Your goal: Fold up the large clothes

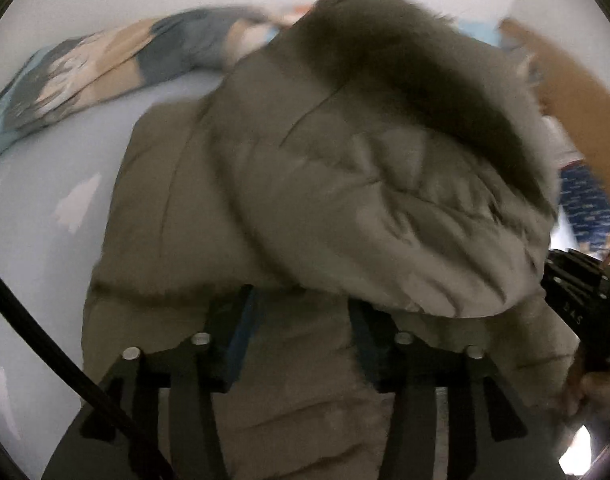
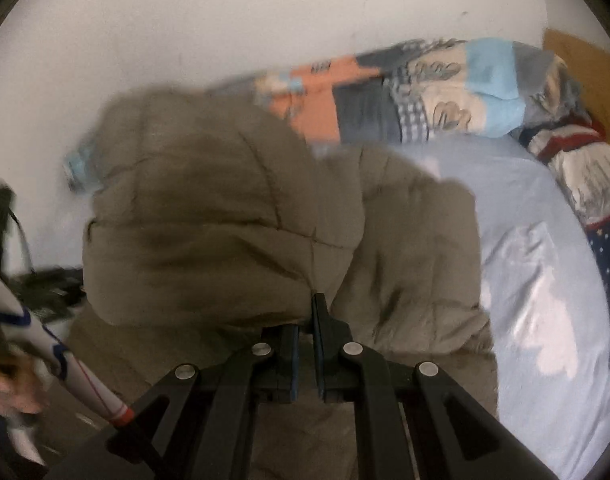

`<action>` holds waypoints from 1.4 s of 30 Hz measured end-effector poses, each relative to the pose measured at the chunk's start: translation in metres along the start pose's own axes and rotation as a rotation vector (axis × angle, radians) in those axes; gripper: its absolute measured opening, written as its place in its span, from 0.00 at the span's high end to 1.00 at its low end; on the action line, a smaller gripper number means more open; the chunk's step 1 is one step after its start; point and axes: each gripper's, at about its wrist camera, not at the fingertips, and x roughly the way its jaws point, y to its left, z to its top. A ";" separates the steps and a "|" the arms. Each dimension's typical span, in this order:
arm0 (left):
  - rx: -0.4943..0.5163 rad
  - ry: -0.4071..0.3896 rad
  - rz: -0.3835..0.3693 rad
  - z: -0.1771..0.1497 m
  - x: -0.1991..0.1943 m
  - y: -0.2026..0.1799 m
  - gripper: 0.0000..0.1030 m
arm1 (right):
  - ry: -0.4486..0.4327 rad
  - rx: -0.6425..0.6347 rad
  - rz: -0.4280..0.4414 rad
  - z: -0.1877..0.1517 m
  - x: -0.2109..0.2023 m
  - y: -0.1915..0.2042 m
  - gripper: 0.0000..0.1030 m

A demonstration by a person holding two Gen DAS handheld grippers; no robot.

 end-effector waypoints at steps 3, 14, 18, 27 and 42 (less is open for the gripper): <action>-0.046 0.025 -0.001 -0.014 0.001 0.006 0.55 | 0.043 -0.016 -0.053 -0.015 0.031 0.005 0.93; -0.001 -0.112 0.008 -0.028 -0.068 0.006 0.49 | 0.086 0.028 0.009 -0.031 -0.014 -0.010 0.64; -0.020 -0.167 -0.007 -0.008 -0.078 0.012 0.46 | 0.025 0.099 0.026 -0.031 -0.056 -0.022 0.52; -0.029 -0.227 0.005 0.023 -0.073 0.014 0.39 | -0.112 0.231 0.139 0.020 -0.080 -0.012 0.49; -0.048 -0.110 0.086 0.050 0.029 0.030 0.29 | 0.016 0.177 0.096 0.074 0.043 0.016 0.44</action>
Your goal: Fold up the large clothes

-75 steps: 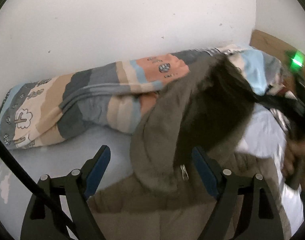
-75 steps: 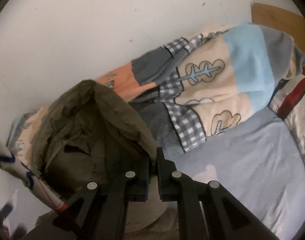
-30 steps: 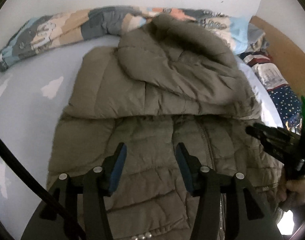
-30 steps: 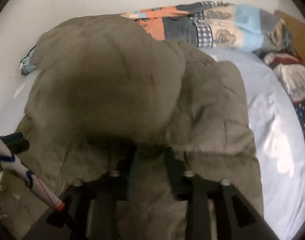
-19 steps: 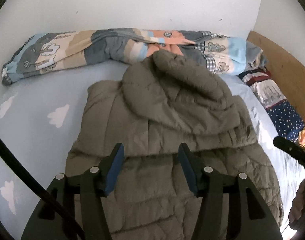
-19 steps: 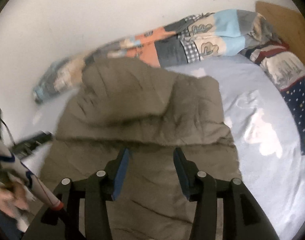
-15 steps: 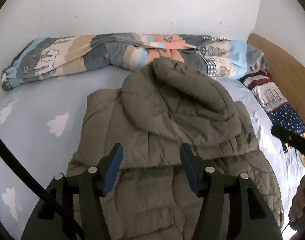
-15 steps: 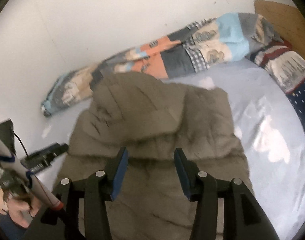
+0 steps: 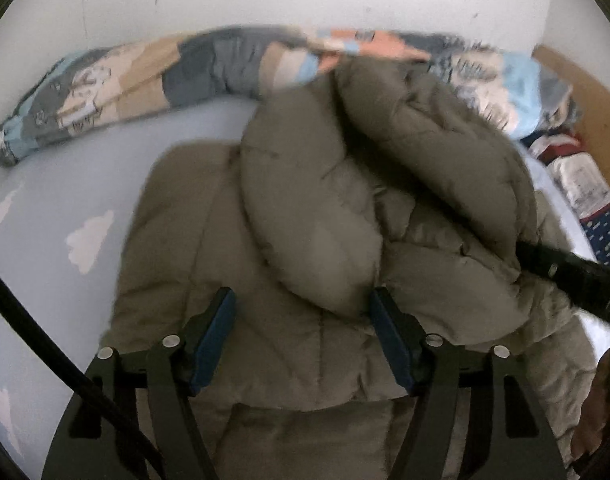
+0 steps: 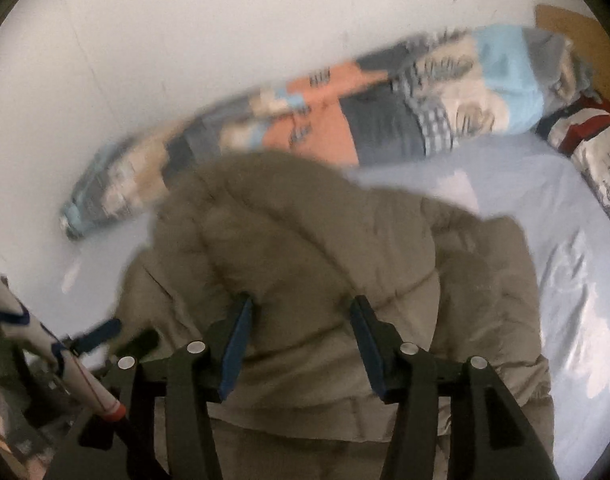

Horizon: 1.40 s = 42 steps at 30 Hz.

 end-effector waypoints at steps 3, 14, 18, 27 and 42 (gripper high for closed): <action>0.048 0.019 0.039 -0.005 0.006 -0.007 0.28 | 0.104 -0.031 -0.033 -0.017 0.035 -0.004 0.43; 0.008 -0.046 0.017 -0.034 -0.109 -0.006 0.28 | 0.006 0.099 0.028 -0.043 -0.066 -0.011 0.32; -0.056 -0.048 -0.012 -0.071 -0.164 -0.005 0.28 | 0.025 0.132 0.027 -0.096 -0.111 -0.013 0.26; -0.128 -0.030 0.097 -0.218 -0.217 0.023 0.28 | 0.042 0.125 0.040 -0.216 -0.169 0.016 0.26; -0.051 0.116 0.155 -0.252 -0.171 0.036 0.28 | 0.070 0.034 -0.049 -0.288 -0.187 0.016 0.26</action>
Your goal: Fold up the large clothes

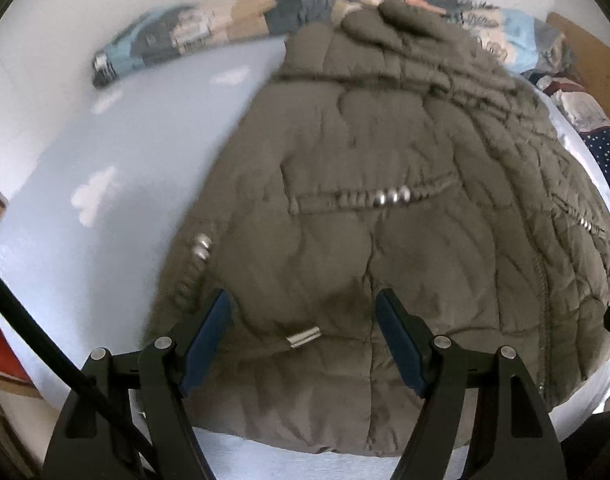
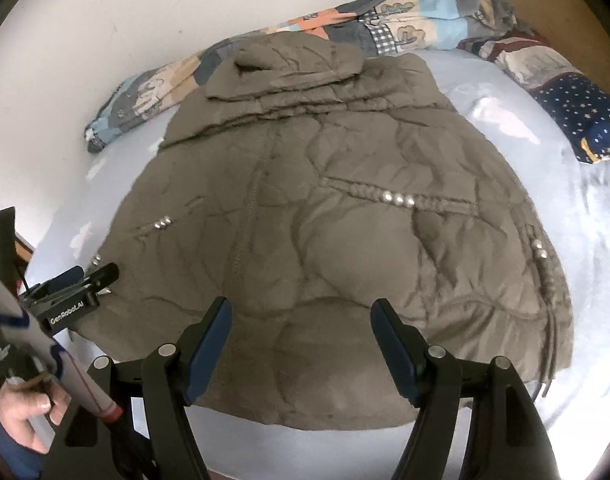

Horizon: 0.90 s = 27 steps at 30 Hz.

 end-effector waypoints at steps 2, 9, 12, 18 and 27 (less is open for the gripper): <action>0.006 0.024 0.001 0.000 0.008 -0.002 0.26 | 0.010 0.011 -0.016 -0.002 0.003 -0.006 0.26; 0.099 -0.018 0.037 -0.001 0.007 -0.021 0.23 | 0.079 0.039 -0.047 -0.006 0.023 -0.021 0.26; 0.133 -0.083 0.028 0.000 -0.007 -0.028 0.23 | 0.023 0.052 -0.039 -0.001 0.012 -0.021 0.26; 0.174 -0.236 0.034 0.005 -0.037 -0.040 0.23 | -0.147 0.035 -0.048 0.016 -0.019 -0.013 0.26; 0.141 -0.240 0.111 0.011 -0.032 -0.013 0.23 | -0.212 0.115 -0.026 0.052 -0.028 -0.030 0.20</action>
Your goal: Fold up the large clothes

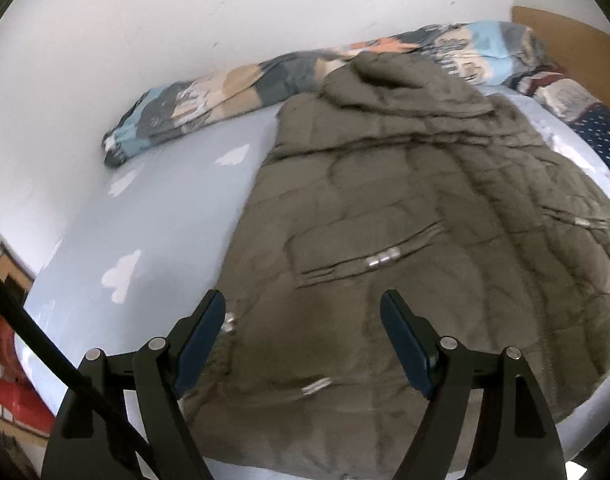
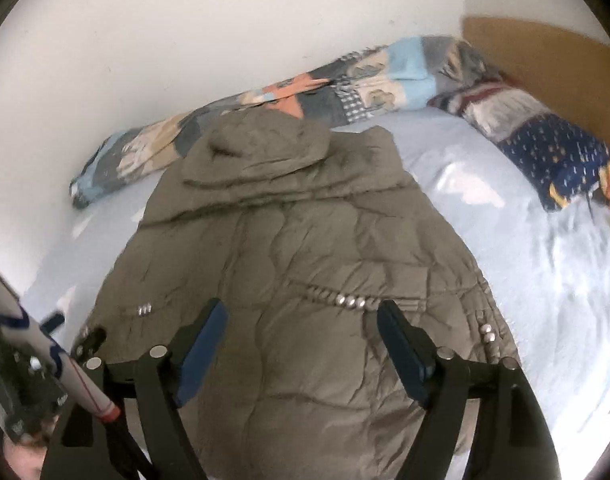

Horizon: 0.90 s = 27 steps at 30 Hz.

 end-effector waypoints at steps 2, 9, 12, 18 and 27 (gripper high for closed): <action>-0.032 0.019 0.000 -0.001 0.005 0.011 0.23 | 0.023 0.067 0.006 0.003 0.006 -0.012 0.20; -0.035 -0.033 0.036 -0.002 -0.003 0.021 0.23 | 0.002 0.052 -0.004 0.003 0.001 -0.009 0.20; -0.021 -0.036 0.050 -0.005 -0.002 0.025 0.23 | -0.006 0.003 -0.021 0.001 -0.001 -0.004 0.20; -0.030 -0.014 0.071 -0.013 0.005 0.041 0.23 | 0.025 0.046 -0.053 -0.003 0.004 -0.027 0.20; -0.022 -0.017 0.076 -0.015 0.004 0.045 0.23 | 0.039 0.087 -0.075 -0.010 0.003 -0.043 0.20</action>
